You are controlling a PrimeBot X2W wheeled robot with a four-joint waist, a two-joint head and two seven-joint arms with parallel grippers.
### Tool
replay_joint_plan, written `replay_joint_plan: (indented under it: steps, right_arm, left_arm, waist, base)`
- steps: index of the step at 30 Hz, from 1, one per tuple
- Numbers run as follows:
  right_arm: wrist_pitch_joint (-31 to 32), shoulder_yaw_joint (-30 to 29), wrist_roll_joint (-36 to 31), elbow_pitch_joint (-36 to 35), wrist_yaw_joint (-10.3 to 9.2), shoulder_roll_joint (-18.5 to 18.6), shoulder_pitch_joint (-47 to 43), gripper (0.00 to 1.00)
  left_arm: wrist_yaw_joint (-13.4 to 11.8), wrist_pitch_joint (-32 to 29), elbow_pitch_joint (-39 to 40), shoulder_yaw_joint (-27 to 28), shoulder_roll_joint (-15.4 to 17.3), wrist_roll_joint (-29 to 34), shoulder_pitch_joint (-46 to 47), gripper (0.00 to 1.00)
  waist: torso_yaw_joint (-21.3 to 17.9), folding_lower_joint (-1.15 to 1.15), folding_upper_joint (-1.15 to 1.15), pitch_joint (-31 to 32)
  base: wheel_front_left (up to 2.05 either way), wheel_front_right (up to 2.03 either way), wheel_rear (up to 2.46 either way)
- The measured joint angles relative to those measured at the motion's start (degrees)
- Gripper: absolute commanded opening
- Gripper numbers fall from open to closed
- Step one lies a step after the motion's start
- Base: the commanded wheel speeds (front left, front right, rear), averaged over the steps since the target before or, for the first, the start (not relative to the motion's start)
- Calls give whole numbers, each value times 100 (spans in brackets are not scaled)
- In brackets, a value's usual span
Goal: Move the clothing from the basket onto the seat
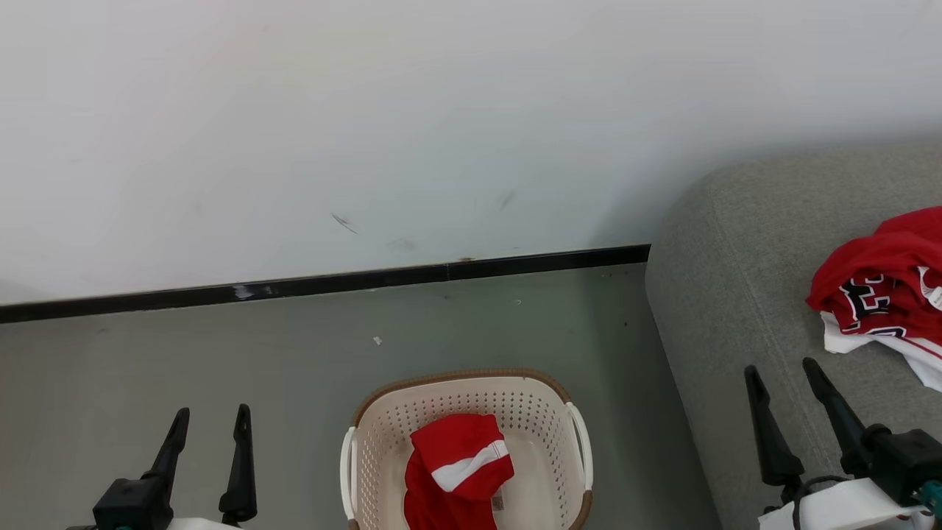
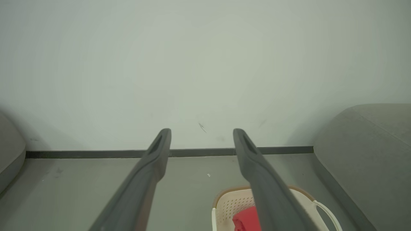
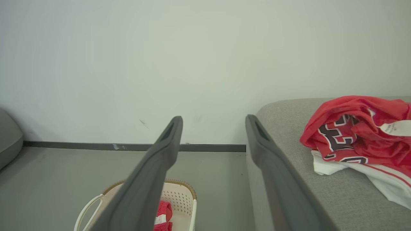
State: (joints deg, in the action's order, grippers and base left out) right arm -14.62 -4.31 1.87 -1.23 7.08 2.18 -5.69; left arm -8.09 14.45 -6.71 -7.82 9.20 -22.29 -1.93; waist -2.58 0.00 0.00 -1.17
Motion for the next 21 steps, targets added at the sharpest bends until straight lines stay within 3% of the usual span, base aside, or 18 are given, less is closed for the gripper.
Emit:
replay_joint_plan:
  steps: [8,21]
  right_arm:
    - [0,-185,-2,-67,0,-1,1,100]
    - [0,-138,69,-214,0,-3,37,100]
  left_arm:
    - [118,-97,-96,-267,42,134,94,100]
    - [379,-488,-403,-816,63,435,981,100]
  waist:
    - [-38,0,0,-186]
    - [-136,0,0,-664]
  base:
    - [0,0,0]
    - [0,0,0]
